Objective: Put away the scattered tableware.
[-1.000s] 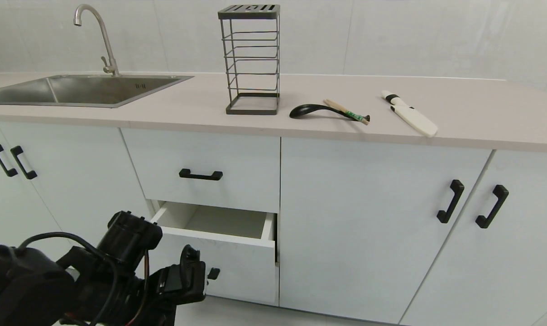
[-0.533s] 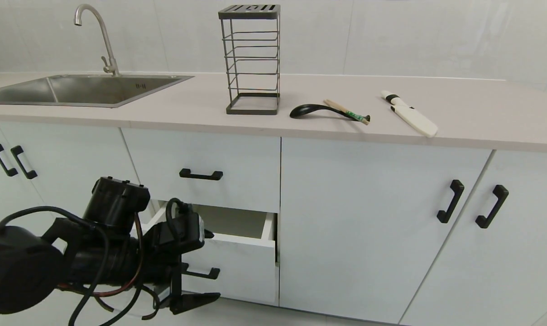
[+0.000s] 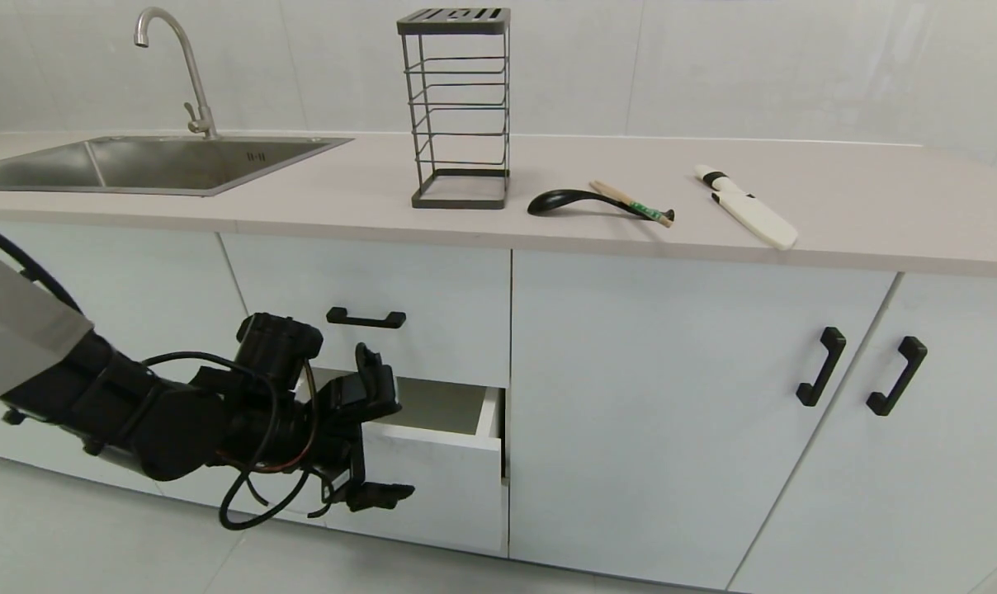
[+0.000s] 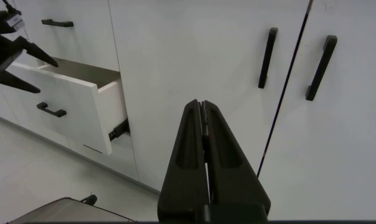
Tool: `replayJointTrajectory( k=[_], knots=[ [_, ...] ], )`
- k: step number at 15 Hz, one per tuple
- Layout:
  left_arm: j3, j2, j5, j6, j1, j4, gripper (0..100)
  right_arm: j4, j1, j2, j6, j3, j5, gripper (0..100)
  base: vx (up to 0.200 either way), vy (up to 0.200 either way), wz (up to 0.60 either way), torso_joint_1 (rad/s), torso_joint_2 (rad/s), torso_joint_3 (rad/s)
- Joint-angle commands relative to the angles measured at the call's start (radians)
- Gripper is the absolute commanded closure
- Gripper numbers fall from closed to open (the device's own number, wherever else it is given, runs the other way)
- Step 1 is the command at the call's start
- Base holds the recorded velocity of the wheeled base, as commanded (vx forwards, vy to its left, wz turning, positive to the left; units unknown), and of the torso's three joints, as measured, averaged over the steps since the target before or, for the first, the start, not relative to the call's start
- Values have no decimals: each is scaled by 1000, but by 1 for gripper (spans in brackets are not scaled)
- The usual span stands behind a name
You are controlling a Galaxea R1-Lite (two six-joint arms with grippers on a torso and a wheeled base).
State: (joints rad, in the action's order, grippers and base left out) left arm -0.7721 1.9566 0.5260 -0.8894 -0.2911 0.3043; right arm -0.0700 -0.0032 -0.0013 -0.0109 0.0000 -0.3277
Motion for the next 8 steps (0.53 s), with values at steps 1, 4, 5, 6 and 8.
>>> replayJointTrajectory(
  k=[1, 4, 5, 6, 8],
  knots=[
    [-56, 100, 2, -6, 4, -1, 0, -1, 0, 1, 0, 0, -1, 100, 0, 0, 0, 0, 0, 0],
    [-53, 114, 8, -8, -2, -5, 0, -1, 0, 1, 0, 0, -1, 100, 0, 0, 0, 0, 0, 0],
    [-52, 114, 8, -8, -2, -5, 0, -1, 0, 1, 0, 0, -1, 100, 0, 0, 0, 0, 0, 0],
    [-41, 116, 8, -8, -2, -5, 0, -1, 0, 1, 0, 0, -1, 100, 0, 0, 0, 0, 0, 0],
    [7, 108, 8, -8, -2, -1, 0, -1, 0, 1, -1, 0, -1, 100, 0, 0, 0, 0, 0, 0]
  ],
)
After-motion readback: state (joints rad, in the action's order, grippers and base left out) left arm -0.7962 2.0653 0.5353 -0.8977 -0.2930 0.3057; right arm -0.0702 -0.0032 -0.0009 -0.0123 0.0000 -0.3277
